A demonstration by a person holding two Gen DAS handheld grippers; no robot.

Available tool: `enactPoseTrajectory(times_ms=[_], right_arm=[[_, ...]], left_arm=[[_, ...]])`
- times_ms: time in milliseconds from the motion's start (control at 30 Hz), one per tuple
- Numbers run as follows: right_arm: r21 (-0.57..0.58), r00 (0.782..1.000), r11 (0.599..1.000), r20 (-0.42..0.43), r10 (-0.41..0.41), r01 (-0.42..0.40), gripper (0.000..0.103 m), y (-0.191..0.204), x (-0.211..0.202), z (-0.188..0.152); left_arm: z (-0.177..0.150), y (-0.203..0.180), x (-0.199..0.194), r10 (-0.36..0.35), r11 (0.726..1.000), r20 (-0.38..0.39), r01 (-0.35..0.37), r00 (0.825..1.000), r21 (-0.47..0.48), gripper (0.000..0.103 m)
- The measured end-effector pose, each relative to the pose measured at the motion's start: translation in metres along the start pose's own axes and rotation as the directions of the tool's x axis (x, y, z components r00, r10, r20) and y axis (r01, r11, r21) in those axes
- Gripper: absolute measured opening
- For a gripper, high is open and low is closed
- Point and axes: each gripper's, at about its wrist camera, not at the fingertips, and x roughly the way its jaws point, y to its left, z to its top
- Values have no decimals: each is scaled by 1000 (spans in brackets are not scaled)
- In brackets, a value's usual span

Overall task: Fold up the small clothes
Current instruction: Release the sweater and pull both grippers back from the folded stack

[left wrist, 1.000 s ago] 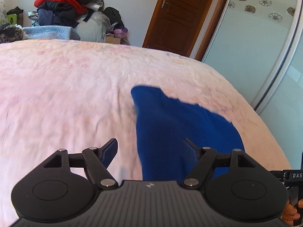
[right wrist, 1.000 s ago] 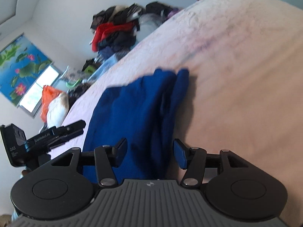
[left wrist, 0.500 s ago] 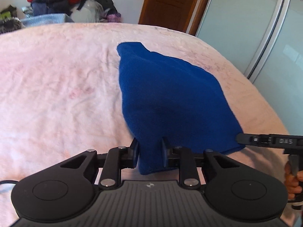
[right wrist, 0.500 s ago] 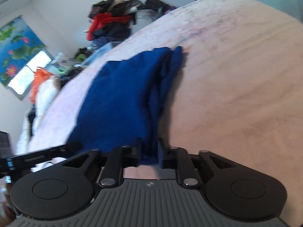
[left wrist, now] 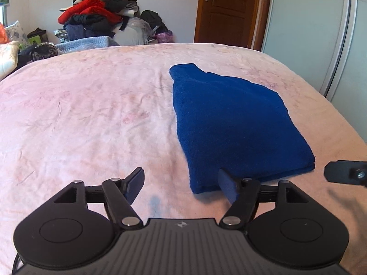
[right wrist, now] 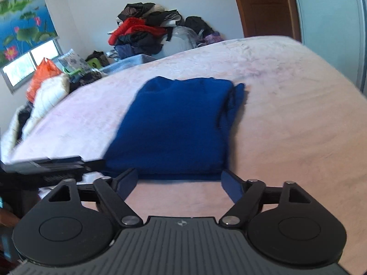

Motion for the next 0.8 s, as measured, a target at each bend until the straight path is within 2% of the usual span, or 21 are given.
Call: enactPoseTrajectory(times_ms=[67, 100, 133, 167, 233, 300, 500, 800], right_arm=[[97, 991, 986, -4, 135, -134, 93, 0, -5, 1], [127, 983, 975, -5, 182, -180, 97, -1, -5, 0], [131, 983, 974, 4, 185, -184, 98, 0, -6, -1], [113, 989, 983, 14, 146, -147, 97, 1, -6, -3], [57, 1000, 998, 21, 10, -11, 98, 8, -5, -9], [16, 998, 998, 26, -65, 65, 98, 11, -3, -15], [24, 996, 996, 6, -87, 87, 98, 5, 2, -27], [-51, 986, 985, 46, -161, 163, 99, 4, 9, -35]], left_arm=[[-4, 1, -4, 6, 1000, -2, -6, 1000, -10, 73], [-7, 1, -5, 14, 1000, -3, -14, 1000, -10, 73], [-9, 1, -6, 26, 1000, -4, -26, 1000, -7, 73], [-12, 0, -7, 38, 999, -4, -38, 999, -3, 73], [-17, -3, -9, 56, 998, -1, -56, 998, 7, 73], [-22, -6, -10, 67, 998, 6, -67, 998, 21, 73], [-34, -14, -10, 86, 995, -9, -85, 996, 47, 78], [-35, -12, -7, 108, 994, -15, -107, 994, 26, 79]])
